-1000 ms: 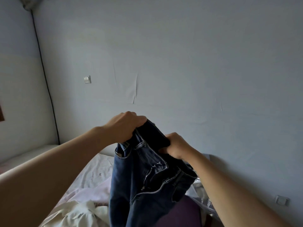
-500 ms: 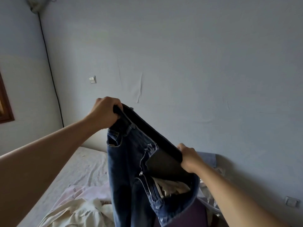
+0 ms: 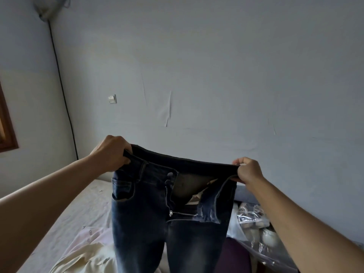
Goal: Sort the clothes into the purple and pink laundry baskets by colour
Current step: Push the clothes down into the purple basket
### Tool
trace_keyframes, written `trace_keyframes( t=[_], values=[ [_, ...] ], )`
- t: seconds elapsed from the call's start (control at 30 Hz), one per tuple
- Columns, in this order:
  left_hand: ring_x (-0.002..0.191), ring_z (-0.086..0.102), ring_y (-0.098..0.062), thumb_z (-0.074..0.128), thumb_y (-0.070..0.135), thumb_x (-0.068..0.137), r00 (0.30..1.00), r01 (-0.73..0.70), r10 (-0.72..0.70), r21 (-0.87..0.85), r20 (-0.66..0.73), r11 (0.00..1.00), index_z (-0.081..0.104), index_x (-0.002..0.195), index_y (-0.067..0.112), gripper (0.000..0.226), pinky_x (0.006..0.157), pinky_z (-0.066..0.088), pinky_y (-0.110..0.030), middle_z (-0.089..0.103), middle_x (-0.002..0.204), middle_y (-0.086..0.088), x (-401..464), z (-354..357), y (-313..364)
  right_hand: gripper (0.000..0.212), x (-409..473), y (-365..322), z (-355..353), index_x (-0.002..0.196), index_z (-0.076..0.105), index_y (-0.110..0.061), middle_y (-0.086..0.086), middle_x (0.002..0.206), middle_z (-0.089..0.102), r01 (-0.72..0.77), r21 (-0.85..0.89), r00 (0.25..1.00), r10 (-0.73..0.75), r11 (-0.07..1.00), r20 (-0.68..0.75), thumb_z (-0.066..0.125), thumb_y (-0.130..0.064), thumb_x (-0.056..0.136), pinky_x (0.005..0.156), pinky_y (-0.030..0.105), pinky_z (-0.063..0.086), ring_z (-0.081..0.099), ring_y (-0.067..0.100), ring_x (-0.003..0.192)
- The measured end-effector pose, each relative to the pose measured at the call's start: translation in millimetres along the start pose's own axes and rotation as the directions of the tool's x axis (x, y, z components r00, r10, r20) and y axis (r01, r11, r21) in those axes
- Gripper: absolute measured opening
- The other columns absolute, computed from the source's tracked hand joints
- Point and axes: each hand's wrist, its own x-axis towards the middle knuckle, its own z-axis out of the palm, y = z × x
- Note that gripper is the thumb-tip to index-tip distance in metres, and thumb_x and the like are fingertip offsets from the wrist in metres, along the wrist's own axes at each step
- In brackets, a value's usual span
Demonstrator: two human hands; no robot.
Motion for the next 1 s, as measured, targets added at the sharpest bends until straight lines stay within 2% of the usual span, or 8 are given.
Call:
trace_keyframes(
  t=[0.2,0.27,0.37,0.5,0.67,0.77,0.87,1.0],
  values=[
    [0.058,0.052,-0.013,0.083,0.056,0.054,0.981,-0.137,0.101,0.223,0.166,0.965,0.052,0.059,0.020,0.047,0.053,0.040,-0.025,0.056,0.061,0.005,-1.1,-4.2,-5.3,0.037,3.3,-20.5,-16.6,0.074,0.063,-0.014,0.015,0.091,0.062,0.103,0.003,0.995,-0.103,0.995,-0.018,0.042,0.017,0.081,0.073,0.043,0.058,0.064,0.031,0.079],
    [0.064,0.056,-0.013,0.083,0.049,0.058,0.970,-0.204,0.145,0.322,0.197,0.925,0.053,0.064,0.020,0.042,0.055,0.042,-0.024,0.061,0.068,0.005,-2.3,-1.4,-5.2,0.039,3.1,-23.8,-19.6,0.071,0.065,-0.018,0.009,0.084,0.065,0.143,-0.026,0.988,-0.145,0.989,-0.058,0.044,0.014,0.079,0.082,0.047,0.057,0.066,0.033,0.086],
    [0.068,0.055,-0.012,0.071,0.024,0.074,0.977,-0.207,0.179,0.326,0.115,0.922,0.048,0.062,0.022,0.026,0.064,0.048,-0.028,0.056,0.069,0.008,-2.5,4.0,-2.3,0.037,-3.4,-29.6,-25.8,0.073,0.068,-0.018,0.004,0.082,0.066,0.205,-0.100,0.976,-0.211,0.974,-0.050,0.046,0.011,0.079,0.079,0.034,0.054,0.064,0.027,0.087],
    [0.070,0.055,-0.013,0.071,0.026,0.078,0.989,-0.135,0.120,0.196,0.087,0.971,0.046,0.060,0.026,0.030,0.060,0.038,-0.024,0.055,0.070,0.009,-0.5,8.3,4.1,0.034,-15.5,-36.1,-39.9,0.095,0.071,-0.013,0.004,0.089,0.067,0.318,-0.296,0.947,-0.314,0.901,0.064,0.055,0.011,0.077,0.072,0.023,0.043,0.060,0.019,0.084],
    [0.068,0.056,-0.020,0.069,0.030,0.084,0.998,-0.051,0.051,-0.002,0.029,0.999,0.057,0.071,0.016,0.023,0.056,0.044,-0.028,0.056,0.071,-0.001,4.7,9.5,20.6,0.009,-22.3,-30.7,-46.0,0.077,0.066,-0.009,0.004,0.072,0.062,0.450,-0.524,0.858,-0.512,0.723,0.029,0.071,-0.002,0.073,0.054,0.020,0.036,0.057,0.023,0.070],
    [0.058,0.050,-0.019,0.065,0.015,0.086,0.999,0.024,-0.028,-0.256,-0.015,0.966,0.047,0.060,0.016,0.031,0.050,0.039,-0.025,0.052,0.064,-0.003,7.6,9.2,29.7,0.025,-21.1,-35.2,-52.0,0.062,0.054,-0.014,0.005,0.063,0.057,0.374,-0.596,0.880,-0.475,0.711,-0.014,0.074,-0.024,0.075,0.055,0.028,0.034,0.054,0.029,0.066],
    [0.053,0.041,-0.015,0.062,0.005,0.086,0.987,0.111,-0.153,-0.458,-0.057,0.882,0.044,0.060,0.012,0.032,0.045,0.030,-0.023,0.046,0.060,-0.004,11.2,10.6,41.7,0.038,-19.4,-43.1,-55.0,0.055,0.036,-0.013,0.003,0.053,0.038,0.361,-0.514,0.914,-0.404,0.778,0.030,0.066,-0.016,0.078,0.052,0.030,0.025,0.038,0.023,0.056],
    [0.056,0.046,-0.018,0.061,0.009,0.084,0.970,0.174,-0.232,-0.456,-0.075,0.873,0.051,0.063,0.007,0.023,0.046,0.034,-0.022,0.051,0.064,-0.007,15.5,15.9,56.5,0.029,-17.7,-41.7,-43.2,0.062,0.036,-0.012,0.004,0.060,0.041,0.284,-0.444,0.953,-0.302,0.850,0.031,0.056,-0.008,0.083,0.050,0.029,0.025,0.037,0.022,0.060]
  ],
)
